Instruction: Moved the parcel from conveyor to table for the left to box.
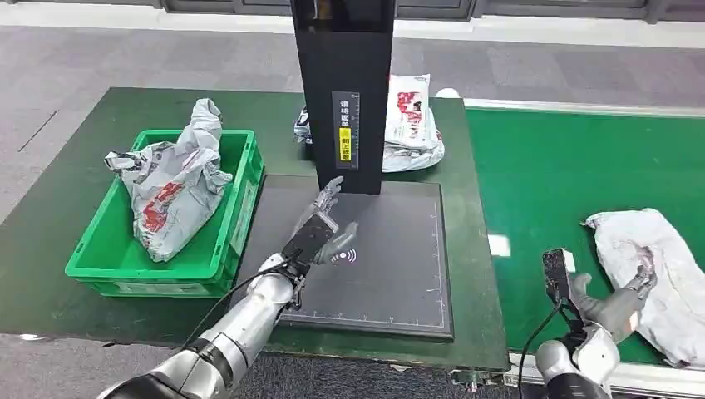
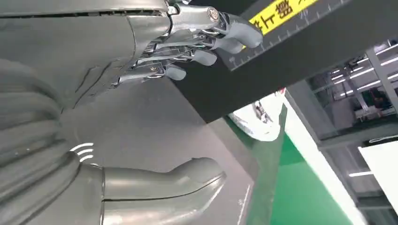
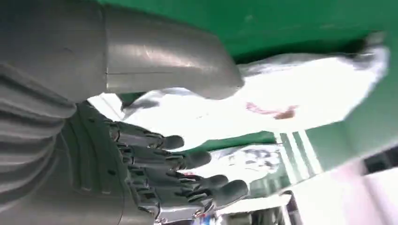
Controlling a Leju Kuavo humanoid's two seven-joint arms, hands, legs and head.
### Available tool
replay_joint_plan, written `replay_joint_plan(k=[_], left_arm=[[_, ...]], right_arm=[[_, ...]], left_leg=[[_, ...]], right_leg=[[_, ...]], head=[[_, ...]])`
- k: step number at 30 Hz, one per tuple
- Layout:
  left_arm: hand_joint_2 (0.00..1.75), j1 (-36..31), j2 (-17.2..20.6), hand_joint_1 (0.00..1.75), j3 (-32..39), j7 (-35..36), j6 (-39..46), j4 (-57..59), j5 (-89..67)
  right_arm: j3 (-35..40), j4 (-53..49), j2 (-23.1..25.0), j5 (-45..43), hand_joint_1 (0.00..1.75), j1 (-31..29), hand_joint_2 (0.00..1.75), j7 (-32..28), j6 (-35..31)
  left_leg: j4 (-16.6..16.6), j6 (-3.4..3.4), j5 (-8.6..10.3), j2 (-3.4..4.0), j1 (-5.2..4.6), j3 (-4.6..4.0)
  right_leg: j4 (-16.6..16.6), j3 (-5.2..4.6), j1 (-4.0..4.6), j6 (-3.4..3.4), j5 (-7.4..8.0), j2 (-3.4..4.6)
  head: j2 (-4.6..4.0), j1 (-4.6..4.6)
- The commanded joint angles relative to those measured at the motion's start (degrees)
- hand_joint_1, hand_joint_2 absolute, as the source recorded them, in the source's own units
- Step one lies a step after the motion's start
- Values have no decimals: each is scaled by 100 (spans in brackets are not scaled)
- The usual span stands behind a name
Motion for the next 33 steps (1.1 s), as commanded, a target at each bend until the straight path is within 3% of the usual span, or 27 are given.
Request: replay_joint_plan(k=[1, 4, 10, 18, 33], left_arm=[[175, 28, 245, 0, -380, 113, 149, 120, 71], [175, 145, 345, 0, -293, 68, 146, 103, 176], [175, 317, 427, 0, -163, 7, 196, 55, 318], [175, 378, 453, 0, -115, 19, 216, -55, 386], [175, 465, 475, 0, -71, 44, 195, -174, 479]], right_arm=[[-519, 1339, -194, 731, 0, -535, 175, 703, 321], [-529, 1650, -355, 1253, 0, -604, 175, 1109, 507], [-122, 2069, -479, 1300, 0, -846, 175, 1465, 1000], [23, 2226, -485, 1300, 0, -1003, 175, 1596, 1379], [-19, 2331, -525, 1286, 0, -1156, 175, 1591, 1491]], left_leg=[[-6, -1, -2, 1, 2, 15], [-13, 0, -3, 8, 2, 28], [-12, 1, -5, 15, 0, 27], [-9, 0, -4, 12, 2, 21], [-3, 1, -2, 5, 3, 8]], right_leg=[[-6, 14, 2, -2, -1, 9], [-16, 25, 3, -1, 1, 19], [-11, 21, -1, 0, -1, 25], [-8, 16, -1, 1, -2, 22], [-3, 8, 0, 3, -2, 12]], head=[[0, 0], [0, 0], [0, 0], [0, 0], [0, 0]])
